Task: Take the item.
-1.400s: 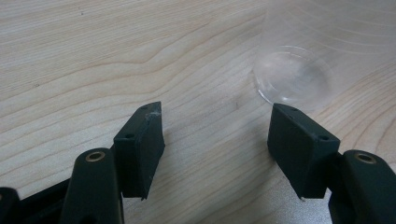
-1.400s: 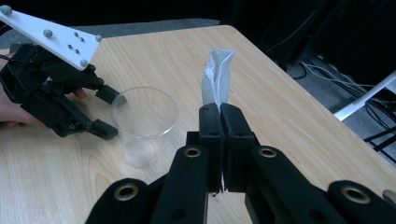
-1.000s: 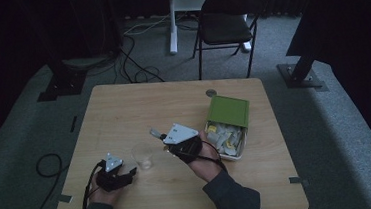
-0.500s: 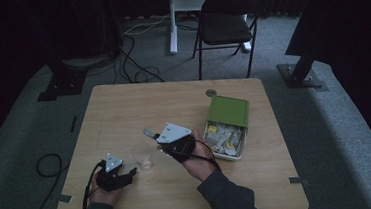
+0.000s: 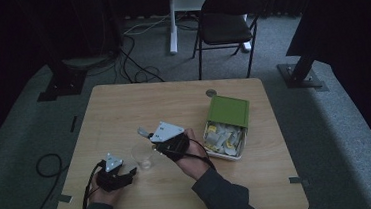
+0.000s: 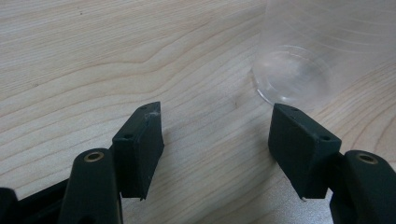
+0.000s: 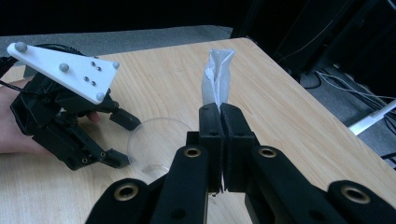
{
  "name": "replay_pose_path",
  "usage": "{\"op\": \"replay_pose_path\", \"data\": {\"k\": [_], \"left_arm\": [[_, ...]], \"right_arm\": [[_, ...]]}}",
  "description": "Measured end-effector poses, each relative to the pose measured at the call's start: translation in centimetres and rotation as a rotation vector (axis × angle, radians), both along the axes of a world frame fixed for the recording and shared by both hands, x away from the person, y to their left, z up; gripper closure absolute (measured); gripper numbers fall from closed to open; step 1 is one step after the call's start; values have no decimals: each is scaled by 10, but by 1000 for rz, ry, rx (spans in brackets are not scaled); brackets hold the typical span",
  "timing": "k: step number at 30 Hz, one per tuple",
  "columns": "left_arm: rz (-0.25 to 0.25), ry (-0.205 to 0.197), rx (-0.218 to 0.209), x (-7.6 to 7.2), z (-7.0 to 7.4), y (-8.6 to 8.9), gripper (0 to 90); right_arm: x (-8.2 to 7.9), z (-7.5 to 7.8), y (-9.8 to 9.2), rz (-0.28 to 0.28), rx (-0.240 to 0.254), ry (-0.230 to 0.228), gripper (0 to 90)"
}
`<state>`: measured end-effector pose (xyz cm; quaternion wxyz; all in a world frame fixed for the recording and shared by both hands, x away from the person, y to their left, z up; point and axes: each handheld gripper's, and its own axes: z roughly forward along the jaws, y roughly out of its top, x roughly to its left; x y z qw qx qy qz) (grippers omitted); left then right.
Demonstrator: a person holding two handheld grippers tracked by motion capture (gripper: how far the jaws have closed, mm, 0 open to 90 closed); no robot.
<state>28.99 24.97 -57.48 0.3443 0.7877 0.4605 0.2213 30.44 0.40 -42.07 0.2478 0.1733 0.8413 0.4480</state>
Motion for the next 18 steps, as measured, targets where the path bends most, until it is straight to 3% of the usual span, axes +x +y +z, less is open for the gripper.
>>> {"op": "replay_pose_path", "data": {"k": [18], "left_arm": [[-1,0,1,0,0,0,363]], "right_arm": [[4,-5,28,40,-2,16,885]]}}
